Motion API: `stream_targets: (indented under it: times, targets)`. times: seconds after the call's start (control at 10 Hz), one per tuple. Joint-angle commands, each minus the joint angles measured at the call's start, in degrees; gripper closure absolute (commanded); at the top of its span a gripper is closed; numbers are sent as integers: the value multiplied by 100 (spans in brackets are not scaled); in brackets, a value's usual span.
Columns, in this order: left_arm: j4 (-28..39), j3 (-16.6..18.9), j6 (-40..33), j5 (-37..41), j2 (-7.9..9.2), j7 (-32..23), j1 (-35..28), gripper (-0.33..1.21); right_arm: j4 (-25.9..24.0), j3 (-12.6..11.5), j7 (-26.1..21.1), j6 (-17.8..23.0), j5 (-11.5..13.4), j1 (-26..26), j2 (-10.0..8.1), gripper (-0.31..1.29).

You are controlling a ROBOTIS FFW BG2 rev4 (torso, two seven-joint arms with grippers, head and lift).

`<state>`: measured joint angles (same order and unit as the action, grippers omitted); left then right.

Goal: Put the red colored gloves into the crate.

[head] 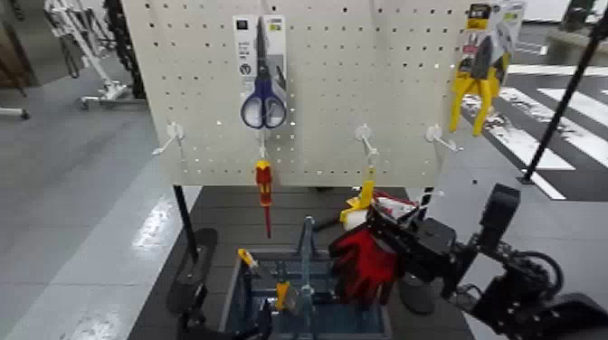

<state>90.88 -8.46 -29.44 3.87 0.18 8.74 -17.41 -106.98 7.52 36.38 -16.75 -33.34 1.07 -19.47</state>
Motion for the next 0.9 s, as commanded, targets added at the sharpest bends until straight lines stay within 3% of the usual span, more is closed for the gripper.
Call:
stream_targets:
  times: [0.1, 0.6, 0.9]
  targets:
    - [-9, -24, 9, 0, -475, -13, 1, 9, 635, 390, 150, 488, -278, 78, 181, 122]
    - [-9, -15, 9, 0, -475, -13, 10, 9, 1690, 847, 510, 963, -339, 412, 172, 122]
    - [-9, 2, 9, 9, -475, -13, 10, 9, 2068, 970, 616, 1095, -348, 508, 190, 122]
